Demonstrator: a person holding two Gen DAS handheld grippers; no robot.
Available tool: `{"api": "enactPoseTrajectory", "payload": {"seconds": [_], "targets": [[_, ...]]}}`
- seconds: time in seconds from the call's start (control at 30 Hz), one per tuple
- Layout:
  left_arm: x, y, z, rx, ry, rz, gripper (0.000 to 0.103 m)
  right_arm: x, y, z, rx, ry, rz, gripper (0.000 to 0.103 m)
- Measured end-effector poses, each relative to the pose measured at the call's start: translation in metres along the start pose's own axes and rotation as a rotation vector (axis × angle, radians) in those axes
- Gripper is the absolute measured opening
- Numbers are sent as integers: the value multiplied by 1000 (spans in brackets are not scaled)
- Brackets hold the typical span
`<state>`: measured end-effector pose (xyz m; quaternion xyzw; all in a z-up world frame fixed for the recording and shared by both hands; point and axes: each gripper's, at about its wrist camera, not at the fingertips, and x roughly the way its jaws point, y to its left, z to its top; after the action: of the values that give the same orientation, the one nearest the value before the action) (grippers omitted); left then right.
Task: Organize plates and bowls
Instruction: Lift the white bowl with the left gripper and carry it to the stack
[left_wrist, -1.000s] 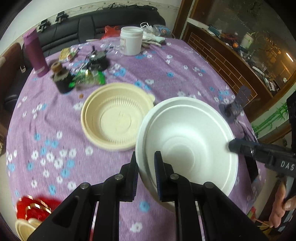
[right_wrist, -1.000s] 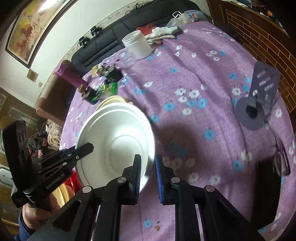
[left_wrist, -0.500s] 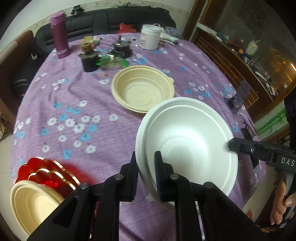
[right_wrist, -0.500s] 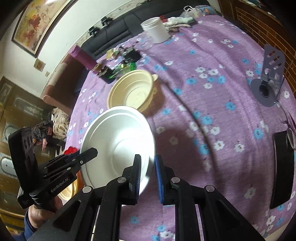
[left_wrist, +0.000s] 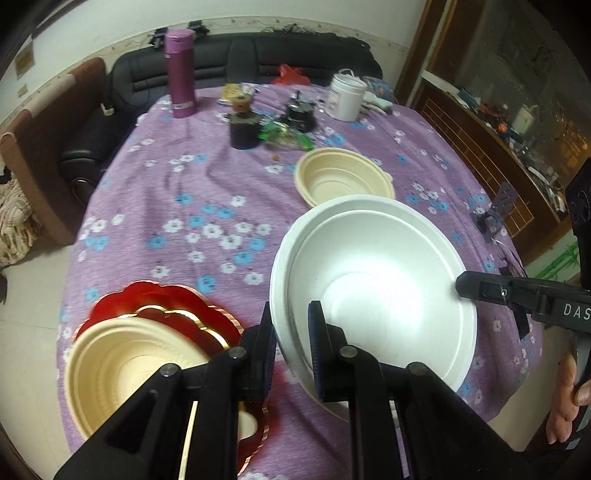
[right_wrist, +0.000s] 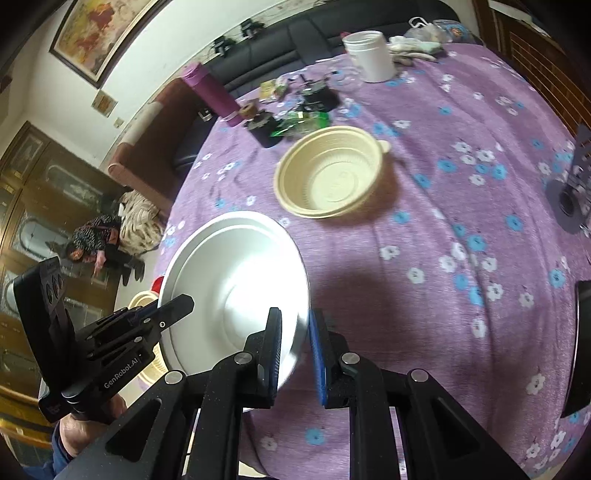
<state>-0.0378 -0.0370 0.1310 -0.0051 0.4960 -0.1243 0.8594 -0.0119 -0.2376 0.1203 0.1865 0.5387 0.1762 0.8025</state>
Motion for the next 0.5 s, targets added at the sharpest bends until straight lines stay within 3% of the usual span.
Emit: {"api": "enactPoseTrajectory", "payload": {"seconds": [0.5], "targets": [[-40, 53, -12, -101, -63, 53, 16, 20, 60, 8, -106, 43, 63, 17]]}}
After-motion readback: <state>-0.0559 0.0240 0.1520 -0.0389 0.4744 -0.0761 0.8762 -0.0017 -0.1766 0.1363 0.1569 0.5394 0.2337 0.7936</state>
